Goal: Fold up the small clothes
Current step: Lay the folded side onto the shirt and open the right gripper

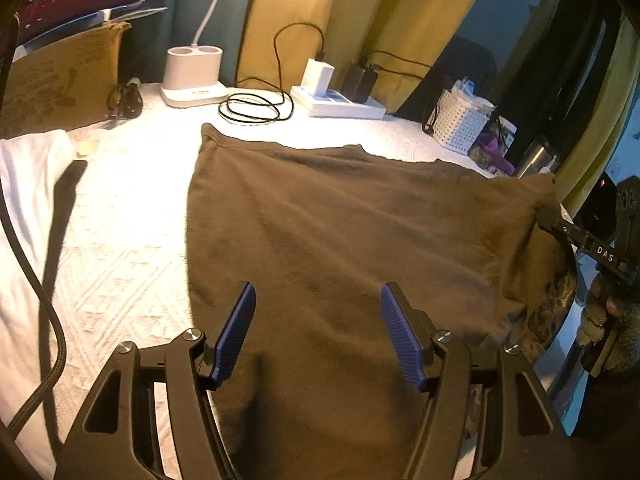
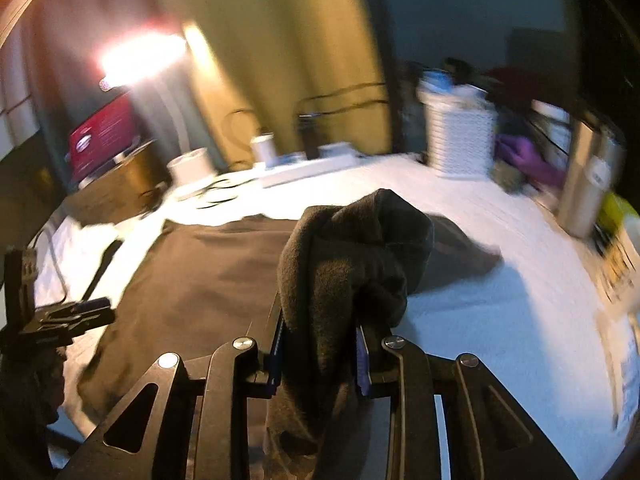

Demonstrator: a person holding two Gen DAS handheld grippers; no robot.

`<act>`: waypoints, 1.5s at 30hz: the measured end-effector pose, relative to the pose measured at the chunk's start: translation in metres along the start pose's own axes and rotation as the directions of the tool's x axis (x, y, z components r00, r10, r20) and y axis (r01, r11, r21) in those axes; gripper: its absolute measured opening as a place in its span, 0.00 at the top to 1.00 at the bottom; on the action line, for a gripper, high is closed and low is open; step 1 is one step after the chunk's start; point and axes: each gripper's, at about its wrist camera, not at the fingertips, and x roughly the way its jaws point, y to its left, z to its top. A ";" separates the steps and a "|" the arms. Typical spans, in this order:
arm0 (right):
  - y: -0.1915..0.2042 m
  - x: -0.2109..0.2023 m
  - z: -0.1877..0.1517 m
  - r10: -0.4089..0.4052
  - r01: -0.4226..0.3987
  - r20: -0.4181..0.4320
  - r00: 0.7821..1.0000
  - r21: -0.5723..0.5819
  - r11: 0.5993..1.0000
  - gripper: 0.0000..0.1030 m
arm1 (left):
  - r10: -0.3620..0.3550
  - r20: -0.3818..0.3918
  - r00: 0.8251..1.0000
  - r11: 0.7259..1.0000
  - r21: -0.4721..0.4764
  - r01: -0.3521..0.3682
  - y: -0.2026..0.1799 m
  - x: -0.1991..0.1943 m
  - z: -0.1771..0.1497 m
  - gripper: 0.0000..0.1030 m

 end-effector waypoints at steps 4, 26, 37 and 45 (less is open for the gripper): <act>0.055 0.013 0.000 0.076 -0.079 -0.032 0.997 -0.099 0.992 0.73 | 0.002 0.025 1.000 1.000 -0.011 -0.002 0.008 -0.012 -0.005 0.37; 0.187 0.061 -0.056 0.101 -0.165 -0.227 0.969 -0.281 0.945 0.68 | 0.048 0.069 0.996 0.996 -0.075 -0.042 0.048 -0.048 -0.036 0.37; 0.229 0.044 -0.075 0.320 -0.399 -0.286 0.903 -0.282 0.873 0.31 | 0.095 0.103 0.990 0.993 -0.073 -0.088 0.049 -0.067 -0.032 0.37; 0.223 0.005 -0.075 0.365 -0.423 -0.233 0.901 -0.294 0.857 0.30 | 0.082 0.148 0.986 0.996 -0.032 -0.078 0.027 -0.083 -0.019 0.36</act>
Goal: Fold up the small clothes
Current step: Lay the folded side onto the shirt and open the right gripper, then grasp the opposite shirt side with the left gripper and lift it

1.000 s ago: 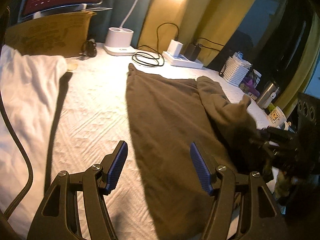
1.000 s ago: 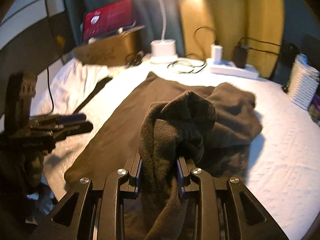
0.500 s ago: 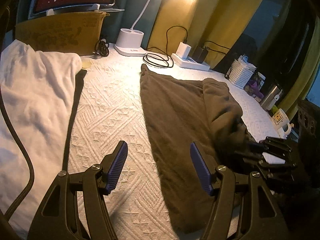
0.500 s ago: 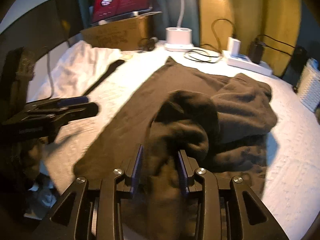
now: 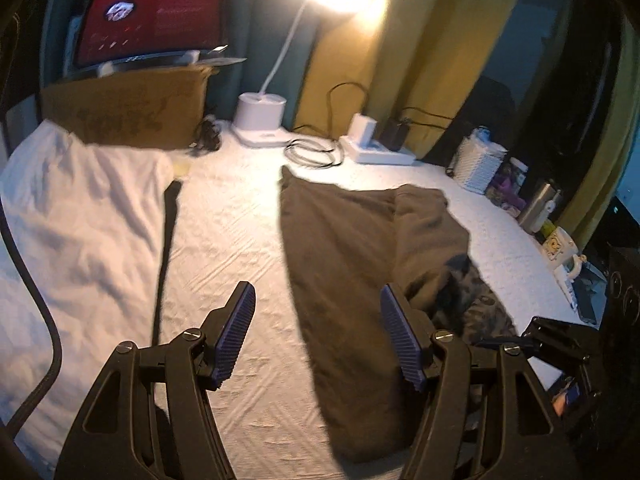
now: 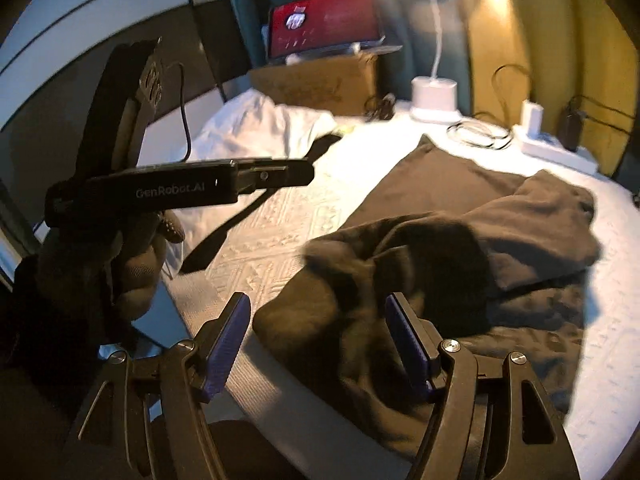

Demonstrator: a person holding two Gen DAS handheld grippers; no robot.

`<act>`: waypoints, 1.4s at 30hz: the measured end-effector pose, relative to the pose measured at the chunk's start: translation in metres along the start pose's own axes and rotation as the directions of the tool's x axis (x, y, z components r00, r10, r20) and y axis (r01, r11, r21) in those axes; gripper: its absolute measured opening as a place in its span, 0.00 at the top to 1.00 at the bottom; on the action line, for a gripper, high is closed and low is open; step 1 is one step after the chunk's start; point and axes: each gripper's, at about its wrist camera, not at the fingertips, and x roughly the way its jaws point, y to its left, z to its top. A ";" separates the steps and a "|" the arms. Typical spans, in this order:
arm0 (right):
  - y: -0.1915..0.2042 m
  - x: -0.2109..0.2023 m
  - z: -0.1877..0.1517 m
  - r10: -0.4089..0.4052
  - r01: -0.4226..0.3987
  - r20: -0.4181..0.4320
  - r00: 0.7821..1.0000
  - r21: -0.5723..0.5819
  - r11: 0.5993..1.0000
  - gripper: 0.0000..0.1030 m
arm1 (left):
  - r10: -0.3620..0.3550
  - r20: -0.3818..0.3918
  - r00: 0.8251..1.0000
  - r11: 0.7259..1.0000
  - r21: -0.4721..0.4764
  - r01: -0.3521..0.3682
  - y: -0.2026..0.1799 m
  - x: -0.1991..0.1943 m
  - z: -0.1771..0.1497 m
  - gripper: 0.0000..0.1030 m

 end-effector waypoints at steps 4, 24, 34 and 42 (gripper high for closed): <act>-0.016 -0.033 -0.005 -0.036 0.033 0.062 0.997 0.048 0.998 0.30 | -0.050 -0.009 0.999 0.998 0.044 0.050 -0.026 0.004 0.000 0.23; -0.104 -0.010 -0.065 -0.306 0.313 -0.074 0.949 0.136 0.940 0.29 | 0.047 -0.233 0.971 0.998 0.046 -0.037 -0.025 0.036 -0.073 0.96; -0.120 -0.033 -0.060 -0.299 0.298 -0.017 0.954 0.166 0.940 0.29 | 0.166 -0.108 0.980 0.983 0.094 -0.156 -0.039 0.005 -0.035 0.37; -0.152 -0.047 -0.061 -0.329 0.321 0.002 0.944 0.213 0.923 0.28 | 0.139 -0.097 0.986 0.949 0.299 -0.104 -0.110 0.055 -0.001 0.37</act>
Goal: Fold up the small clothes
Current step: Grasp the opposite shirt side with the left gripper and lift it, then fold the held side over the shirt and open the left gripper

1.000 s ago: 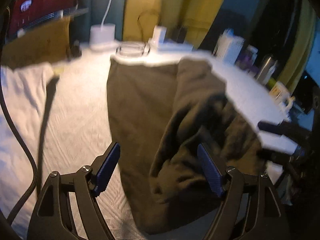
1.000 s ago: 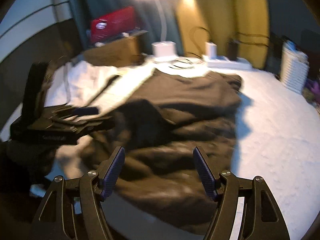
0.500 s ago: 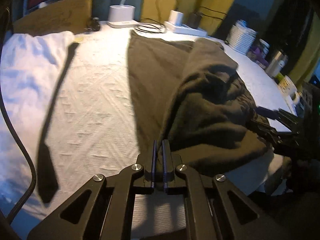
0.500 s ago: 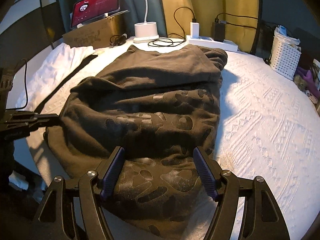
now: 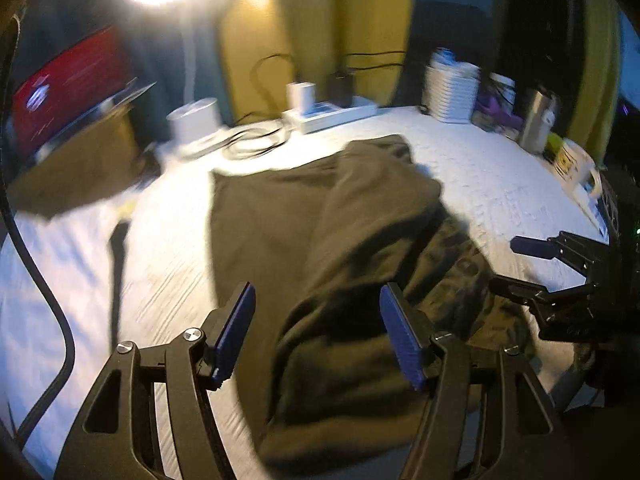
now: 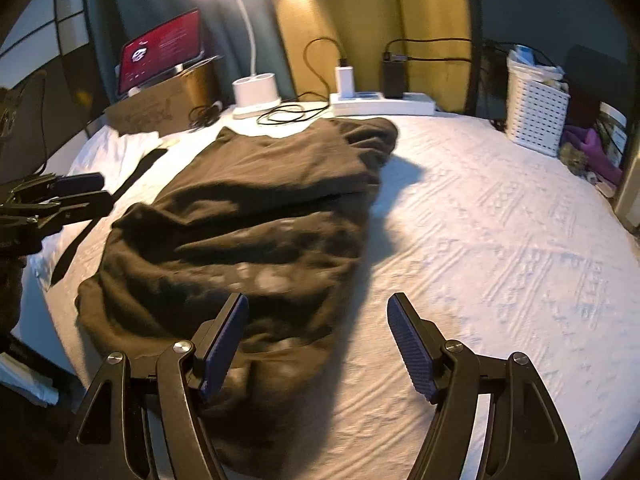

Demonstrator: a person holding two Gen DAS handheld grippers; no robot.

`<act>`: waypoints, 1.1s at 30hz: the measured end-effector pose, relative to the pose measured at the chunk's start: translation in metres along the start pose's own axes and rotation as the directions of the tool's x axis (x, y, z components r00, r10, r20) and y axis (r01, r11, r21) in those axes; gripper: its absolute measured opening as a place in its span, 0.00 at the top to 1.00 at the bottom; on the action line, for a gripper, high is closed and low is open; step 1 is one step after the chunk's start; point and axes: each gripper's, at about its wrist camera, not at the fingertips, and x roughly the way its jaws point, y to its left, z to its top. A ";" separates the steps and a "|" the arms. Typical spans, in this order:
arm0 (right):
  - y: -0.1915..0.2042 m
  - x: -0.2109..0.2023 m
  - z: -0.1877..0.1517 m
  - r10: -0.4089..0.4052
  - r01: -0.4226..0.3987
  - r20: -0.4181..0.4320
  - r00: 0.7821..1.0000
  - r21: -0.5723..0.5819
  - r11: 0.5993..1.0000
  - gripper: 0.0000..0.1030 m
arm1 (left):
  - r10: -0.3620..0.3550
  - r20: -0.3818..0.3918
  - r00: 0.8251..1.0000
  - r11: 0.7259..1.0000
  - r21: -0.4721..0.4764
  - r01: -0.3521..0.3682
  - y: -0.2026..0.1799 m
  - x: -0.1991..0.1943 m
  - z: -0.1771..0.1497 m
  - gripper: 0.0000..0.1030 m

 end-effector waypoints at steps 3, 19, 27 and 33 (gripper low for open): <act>-0.013 -0.001 0.001 -0.005 0.005 0.008 1.000 0.022 1.000 0.28 | -0.009 -0.017 1.000 0.997 0.071 0.010 -0.020 0.017 0.015 0.37; -0.075 0.005 0.011 -0.015 0.010 0.039 0.999 0.132 0.991 0.28 | 0.051 -0.092 0.994 0.937 0.350 -0.016 -0.087 0.099 0.061 0.37; -0.081 0.014 0.022 -0.013 0.009 0.033 0.999 0.137 0.991 0.28 | 0.085 -0.075 0.994 0.876 0.481 -0.038 -0.099 0.117 0.057 0.60; -0.074 0.022 0.030 -0.015 0.012 0.017 1.000 0.117 0.993 0.28 | 0.005 -0.087 0.996 0.923 0.384 0.029 -0.072 0.110 0.065 0.92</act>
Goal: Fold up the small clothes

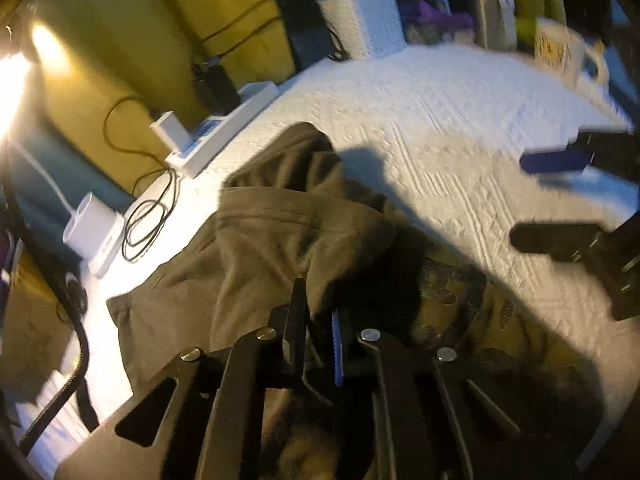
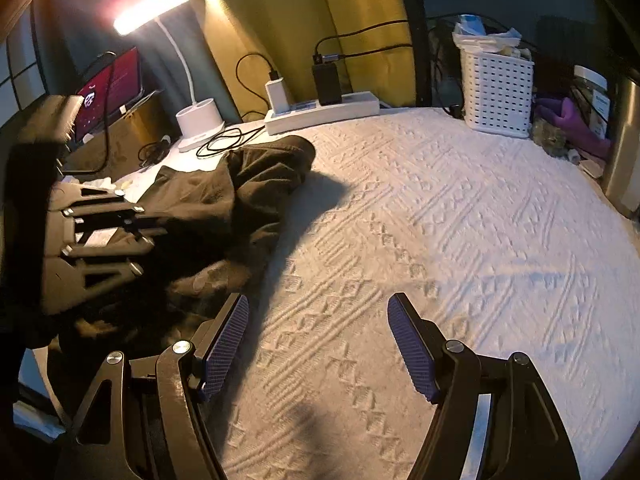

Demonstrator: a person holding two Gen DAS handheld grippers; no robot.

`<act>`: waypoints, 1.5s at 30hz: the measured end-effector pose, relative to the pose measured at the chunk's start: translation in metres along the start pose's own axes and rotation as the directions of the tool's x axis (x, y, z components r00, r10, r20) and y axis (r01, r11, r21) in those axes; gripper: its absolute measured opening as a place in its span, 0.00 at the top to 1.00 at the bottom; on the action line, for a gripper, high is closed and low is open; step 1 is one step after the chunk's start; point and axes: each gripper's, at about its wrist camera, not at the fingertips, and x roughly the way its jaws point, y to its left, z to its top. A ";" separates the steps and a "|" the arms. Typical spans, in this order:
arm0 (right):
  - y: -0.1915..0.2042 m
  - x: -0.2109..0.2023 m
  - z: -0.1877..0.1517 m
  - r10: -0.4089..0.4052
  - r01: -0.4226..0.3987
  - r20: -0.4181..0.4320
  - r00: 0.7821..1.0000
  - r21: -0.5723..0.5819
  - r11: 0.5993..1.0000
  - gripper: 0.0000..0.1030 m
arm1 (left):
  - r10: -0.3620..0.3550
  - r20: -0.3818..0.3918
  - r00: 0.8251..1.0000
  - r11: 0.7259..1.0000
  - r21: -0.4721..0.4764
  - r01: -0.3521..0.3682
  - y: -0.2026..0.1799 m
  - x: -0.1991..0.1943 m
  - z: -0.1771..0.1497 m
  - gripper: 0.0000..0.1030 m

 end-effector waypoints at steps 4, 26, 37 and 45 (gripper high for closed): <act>0.009 0.005 0.010 -0.012 0.012 -0.007 1.000 -0.030 0.999 0.28 | -0.042 0.050 0.998 0.992 -0.116 0.047 0.031 -0.016 -0.004 0.92; 0.074 0.073 0.058 -0.010 -0.002 -0.094 0.995 -0.128 0.992 0.28 | -0.057 0.109 0.992 0.872 -0.479 0.103 0.180 0.025 -0.072 0.94; 0.074 0.083 0.057 -0.039 0.024 -0.118 0.992 -0.125 0.992 0.28 | 0.100 0.033 0.994 0.862 -0.502 -0.070 0.193 0.018 -0.083 0.88; 0.074 0.062 0.051 -0.044 0.035 -0.086 0.995 -0.109 0.993 0.28 | -0.057 0.142 0.988 0.840 -0.528 0.124 0.164 -0.036 -0.093 0.52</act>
